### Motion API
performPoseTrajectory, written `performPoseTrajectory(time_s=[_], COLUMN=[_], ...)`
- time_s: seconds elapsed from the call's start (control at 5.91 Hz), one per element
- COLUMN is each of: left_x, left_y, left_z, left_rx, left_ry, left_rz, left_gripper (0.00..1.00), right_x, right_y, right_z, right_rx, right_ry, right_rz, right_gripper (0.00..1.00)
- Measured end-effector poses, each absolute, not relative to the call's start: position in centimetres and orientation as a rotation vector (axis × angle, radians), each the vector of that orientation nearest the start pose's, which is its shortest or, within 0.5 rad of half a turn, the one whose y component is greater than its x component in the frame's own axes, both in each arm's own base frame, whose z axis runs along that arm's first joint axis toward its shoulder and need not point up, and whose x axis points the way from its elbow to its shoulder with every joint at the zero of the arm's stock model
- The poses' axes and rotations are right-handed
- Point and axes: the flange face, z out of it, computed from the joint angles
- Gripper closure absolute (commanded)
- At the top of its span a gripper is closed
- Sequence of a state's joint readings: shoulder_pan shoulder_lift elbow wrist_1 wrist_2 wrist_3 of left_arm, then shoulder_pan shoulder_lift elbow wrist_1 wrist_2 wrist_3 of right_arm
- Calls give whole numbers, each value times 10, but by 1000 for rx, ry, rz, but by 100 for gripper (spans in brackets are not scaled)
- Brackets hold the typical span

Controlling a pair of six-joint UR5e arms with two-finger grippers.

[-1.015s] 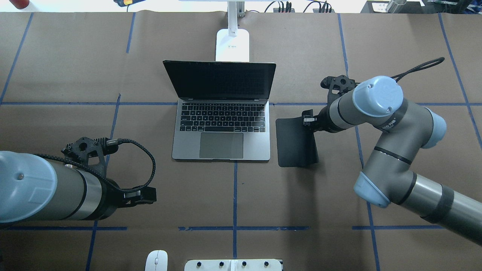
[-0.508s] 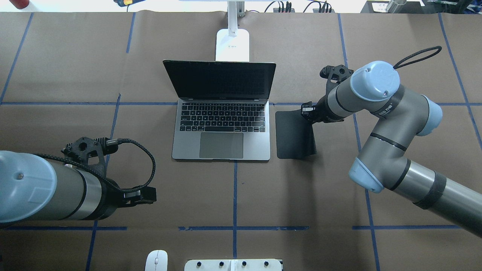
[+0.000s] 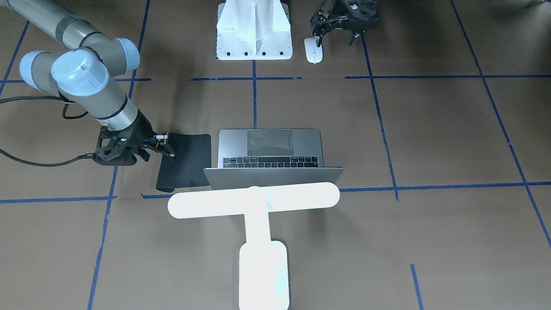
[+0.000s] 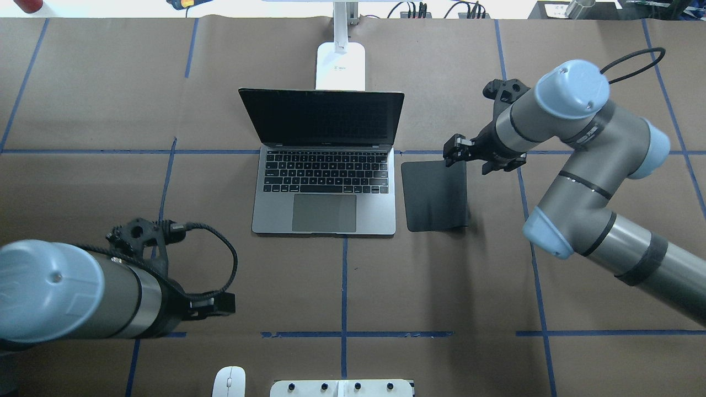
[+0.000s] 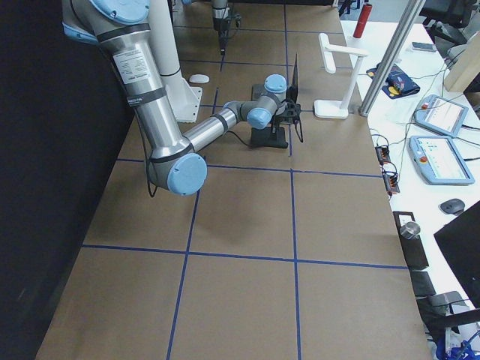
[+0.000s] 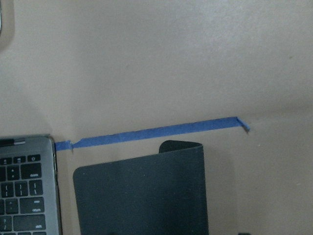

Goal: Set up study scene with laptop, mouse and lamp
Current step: 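Withdraw the right gripper while the left gripper grasps the white mouse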

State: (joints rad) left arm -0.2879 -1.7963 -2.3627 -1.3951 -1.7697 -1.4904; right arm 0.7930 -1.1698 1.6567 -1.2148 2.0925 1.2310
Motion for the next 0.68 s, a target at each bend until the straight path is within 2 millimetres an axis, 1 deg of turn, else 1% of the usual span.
performPoseTrajectory(time_s=[0.17,0.34,0.51,0.68], left_x=[404,416,433,453], left_y=[-220,-204,-185,-166], left_z=[238,242,251,263], left_rx=[-40,-45,-36,-18], left_ry=[851,840,817,804], left_rz=[-63,-12,27,38], left_gripper=[0,0,0,0], right_x=[-370,-345,-319,-298], right_y=[-529,-537,-539,-537], right_z=[353,347,338,329], right_rx=[20,25,32,39], right_ry=[-943,-908,-858,-824], right_rz=[203,175,132,98], right_gripper=[0,0,0,0])
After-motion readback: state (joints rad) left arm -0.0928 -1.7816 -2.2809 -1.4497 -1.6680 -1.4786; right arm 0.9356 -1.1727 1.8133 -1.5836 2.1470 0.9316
